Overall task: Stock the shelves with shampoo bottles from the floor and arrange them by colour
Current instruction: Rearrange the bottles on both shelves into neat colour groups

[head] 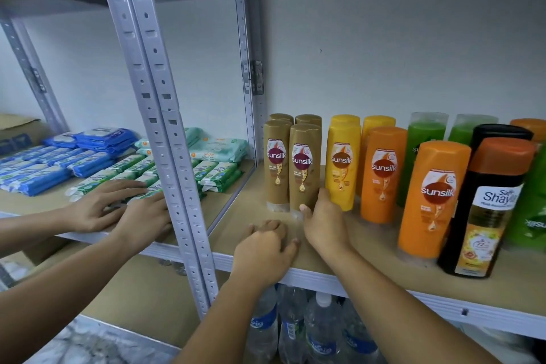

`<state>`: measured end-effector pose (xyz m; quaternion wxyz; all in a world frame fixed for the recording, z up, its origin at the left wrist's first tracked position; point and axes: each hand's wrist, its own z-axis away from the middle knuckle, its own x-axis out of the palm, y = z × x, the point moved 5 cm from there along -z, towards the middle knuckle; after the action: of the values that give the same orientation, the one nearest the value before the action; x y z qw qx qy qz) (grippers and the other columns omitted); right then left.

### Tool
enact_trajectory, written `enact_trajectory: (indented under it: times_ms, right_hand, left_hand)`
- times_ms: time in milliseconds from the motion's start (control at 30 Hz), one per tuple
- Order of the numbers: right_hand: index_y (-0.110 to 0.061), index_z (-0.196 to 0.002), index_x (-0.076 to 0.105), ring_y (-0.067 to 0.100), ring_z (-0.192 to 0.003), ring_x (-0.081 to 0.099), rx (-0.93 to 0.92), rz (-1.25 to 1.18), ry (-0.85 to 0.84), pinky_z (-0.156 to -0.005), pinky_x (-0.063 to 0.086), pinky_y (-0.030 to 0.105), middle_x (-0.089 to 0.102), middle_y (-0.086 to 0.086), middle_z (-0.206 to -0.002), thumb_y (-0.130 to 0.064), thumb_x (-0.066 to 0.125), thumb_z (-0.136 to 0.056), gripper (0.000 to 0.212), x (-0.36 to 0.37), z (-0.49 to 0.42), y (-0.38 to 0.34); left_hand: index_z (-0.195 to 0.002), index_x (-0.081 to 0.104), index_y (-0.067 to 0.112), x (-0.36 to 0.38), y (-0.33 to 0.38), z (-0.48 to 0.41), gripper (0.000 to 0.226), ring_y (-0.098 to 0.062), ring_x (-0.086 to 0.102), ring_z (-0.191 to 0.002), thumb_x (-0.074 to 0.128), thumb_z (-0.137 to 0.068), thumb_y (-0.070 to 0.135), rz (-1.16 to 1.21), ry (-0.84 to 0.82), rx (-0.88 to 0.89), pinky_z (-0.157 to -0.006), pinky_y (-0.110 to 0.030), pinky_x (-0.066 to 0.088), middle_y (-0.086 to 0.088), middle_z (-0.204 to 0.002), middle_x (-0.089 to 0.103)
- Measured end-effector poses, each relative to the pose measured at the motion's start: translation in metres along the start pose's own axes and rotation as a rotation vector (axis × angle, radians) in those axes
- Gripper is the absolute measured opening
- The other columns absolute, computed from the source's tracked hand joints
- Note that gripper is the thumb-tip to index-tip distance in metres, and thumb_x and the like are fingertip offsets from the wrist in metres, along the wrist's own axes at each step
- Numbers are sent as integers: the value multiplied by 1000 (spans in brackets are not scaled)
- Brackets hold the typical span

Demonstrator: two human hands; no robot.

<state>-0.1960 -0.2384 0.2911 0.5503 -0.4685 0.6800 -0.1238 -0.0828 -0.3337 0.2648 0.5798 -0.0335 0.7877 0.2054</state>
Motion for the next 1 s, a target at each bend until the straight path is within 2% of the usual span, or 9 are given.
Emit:
enact_trajectory:
  times_ms: [133,267,367,433,500,567,767,900,1000]
  right_hand:
    - [-12,-125,52,28,-97,67,-34,34,-26,-74,55,36,67,9,-108,-28,63,-96,35,-4,7,3]
    - [-17,-134,49,25,-98,65,-118,122,-200,-79,54,36,66,6,-108,-25,59,-95,40,-14,27,12]
    - [-19,-117,57,22,-103,62,-194,210,-372,-85,52,37,64,3,-112,-32,52,-100,22,-31,47,22]
    - [-15,-123,58,24,-124,54,-258,286,-493,-103,45,38,59,5,-132,-33,44,-104,30,-43,62,30]
    - [-11,-145,47,23,-146,33,-310,364,-551,-121,25,34,41,8,-157,-34,36,-108,45,-61,78,40]
    - [-9,-151,39,21,-151,23,-338,387,-561,-123,13,31,32,8,-162,-35,32,-109,50,-81,92,49]
    - [-14,-158,29,12,-153,14,-298,297,-570,-120,4,21,21,1,-166,-38,34,-109,55,-129,121,76]
    - [-16,-155,38,11,-151,23,-270,271,-499,-121,11,23,32,-1,-163,-40,39,-107,53,-164,136,97]
    - [-21,-151,45,12,-146,34,-234,298,-412,-121,25,29,41,-4,-157,-44,41,-105,51,-189,141,116]
  left_hand:
    - [-120,60,21,-1,4,0,42,-15,50,-126,37,-102,51,-7,-12,17,-118,-39,21,5,-137,56]
    - [-120,62,20,0,12,2,39,-17,50,-127,38,-103,45,-2,-22,57,-118,-38,25,2,-136,58]
    - [-118,63,17,1,24,7,36,-20,52,-125,41,-103,41,8,-38,69,-113,-36,31,-1,-133,60]
    - [-113,63,16,3,33,11,34,-22,55,-118,41,-103,41,18,-48,81,-104,-35,38,1,-124,61]
    - [-104,60,16,4,46,18,30,-22,57,-108,42,-103,40,23,-52,95,-91,-34,43,3,-111,60]
    - [-101,60,14,5,62,27,28,-23,57,-103,45,-103,38,48,-63,114,-84,-36,44,2,-106,59]
    - [-99,63,11,6,120,51,31,-23,58,-96,50,-101,39,78,-92,197,-81,-37,43,-1,-103,62]
    - [-102,65,15,7,148,65,29,-20,58,-97,51,-101,40,142,-83,214,-80,-36,46,2,-105,63]
    - [-109,66,19,1,171,67,30,-20,61,-97,51,-100,43,164,-122,205,-81,-35,49,2,-106,67]
